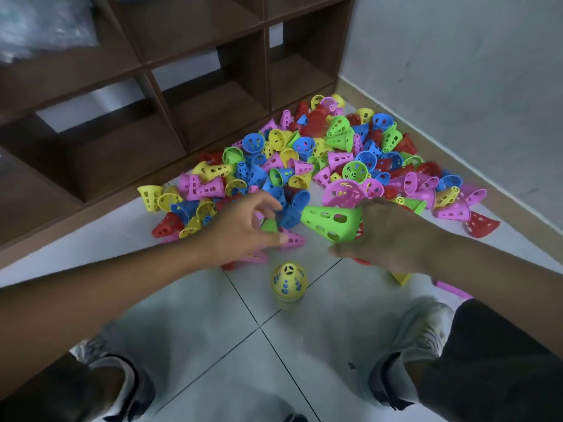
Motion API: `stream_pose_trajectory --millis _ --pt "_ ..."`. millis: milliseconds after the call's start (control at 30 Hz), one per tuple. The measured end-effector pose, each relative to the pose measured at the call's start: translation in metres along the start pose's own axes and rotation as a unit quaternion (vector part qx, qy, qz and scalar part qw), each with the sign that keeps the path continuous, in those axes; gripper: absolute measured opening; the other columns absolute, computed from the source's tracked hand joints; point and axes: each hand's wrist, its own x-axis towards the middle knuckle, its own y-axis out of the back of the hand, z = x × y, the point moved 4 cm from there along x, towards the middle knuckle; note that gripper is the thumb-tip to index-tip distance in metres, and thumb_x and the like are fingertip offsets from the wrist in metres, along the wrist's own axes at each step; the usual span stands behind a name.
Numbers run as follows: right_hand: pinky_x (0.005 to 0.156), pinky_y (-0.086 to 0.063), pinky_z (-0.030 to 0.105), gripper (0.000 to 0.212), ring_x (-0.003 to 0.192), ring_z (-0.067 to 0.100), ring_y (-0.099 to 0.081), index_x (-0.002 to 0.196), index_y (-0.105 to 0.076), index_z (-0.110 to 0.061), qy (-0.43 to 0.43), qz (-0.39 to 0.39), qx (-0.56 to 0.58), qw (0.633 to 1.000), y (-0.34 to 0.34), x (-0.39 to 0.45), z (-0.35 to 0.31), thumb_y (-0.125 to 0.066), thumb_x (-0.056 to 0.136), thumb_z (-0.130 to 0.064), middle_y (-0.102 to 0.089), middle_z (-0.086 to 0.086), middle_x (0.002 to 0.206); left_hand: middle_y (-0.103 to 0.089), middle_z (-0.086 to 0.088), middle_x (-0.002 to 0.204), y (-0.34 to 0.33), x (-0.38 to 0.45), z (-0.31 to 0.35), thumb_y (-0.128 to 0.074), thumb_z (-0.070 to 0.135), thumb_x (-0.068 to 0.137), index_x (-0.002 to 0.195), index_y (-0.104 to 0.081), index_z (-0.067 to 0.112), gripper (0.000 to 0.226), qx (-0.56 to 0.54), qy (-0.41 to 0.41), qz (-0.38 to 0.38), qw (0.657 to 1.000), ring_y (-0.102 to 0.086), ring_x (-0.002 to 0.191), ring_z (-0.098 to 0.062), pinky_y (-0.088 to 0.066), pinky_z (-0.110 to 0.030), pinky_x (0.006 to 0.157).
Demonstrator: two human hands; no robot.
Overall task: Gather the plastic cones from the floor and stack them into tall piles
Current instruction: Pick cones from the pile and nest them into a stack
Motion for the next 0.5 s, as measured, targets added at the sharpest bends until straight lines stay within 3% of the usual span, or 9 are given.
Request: stream_pose_trajectory --millis 67,133,267,400,500 --pt "0.070 -0.049 0.033 0.053 0.084 0.026 -0.061 0.096 -0.057 -0.014 -0.002 -0.008 0.005 1.000 0.008 -0.002 0.001 -0.070 0.079 -0.062 -0.065 0.009 0.101 -0.067 0.003 0.095 0.012 0.010 0.012 -0.086 0.033 0.077 0.112 -0.067 0.025 0.040 -0.107 0.017 0.048 0.993 -0.060 0.078 -0.012 -0.051 -0.029 0.077" --pt "0.068 -0.046 0.032 0.056 0.087 0.025 -0.062 0.101 -0.057 -0.011 -0.012 -0.026 0.015 0.999 0.014 -0.006 0.000 -0.070 0.081 -0.062 -0.065 0.007 0.103 -0.065 0.003 0.082 0.015 0.016 0.020 -0.078 0.023 0.087 0.111 -0.069 0.015 0.027 -0.238 0.033 0.087 0.967 -0.060 0.073 -0.012 -0.049 -0.026 0.071" --pt "0.064 -0.045 0.029 0.067 0.080 0.012 -0.054 0.113 -0.052 -0.015 -0.062 -0.034 0.049 0.996 0.033 -0.011 0.002 -0.070 0.078 -0.069 -0.057 0.000 0.098 -0.052 0.000 0.075 -0.004 0.020 0.025 -0.057 0.012 0.099 0.113 -0.063 0.001 0.019 -0.481 0.054 0.119 0.867 -0.040 0.058 -0.008 -0.039 -0.017 0.057" --pt "0.059 -0.044 0.024 0.062 0.081 0.010 -0.058 0.109 -0.054 -0.025 -0.069 -0.059 0.114 0.989 0.041 -0.016 0.011 -0.068 0.074 -0.074 -0.061 -0.002 0.097 -0.051 0.001 0.072 -0.033 0.015 0.012 -0.052 0.013 0.102 0.105 -0.064 0.006 0.013 -0.564 0.086 0.116 0.813 -0.038 0.054 -0.008 -0.041 -0.028 0.075" --pt "0.067 -0.050 0.031 0.061 0.082 0.017 -0.062 0.102 -0.060 -0.023 -0.050 -0.057 0.088 0.993 0.037 -0.015 0.015 -0.066 0.073 -0.077 -0.067 0.006 0.100 -0.050 0.002 0.070 -0.048 0.012 -0.004 -0.055 0.015 0.102 0.102 -0.064 0.009 0.011 -0.572 0.110 0.118 0.804 -0.037 0.056 -0.009 -0.040 -0.031 0.071"
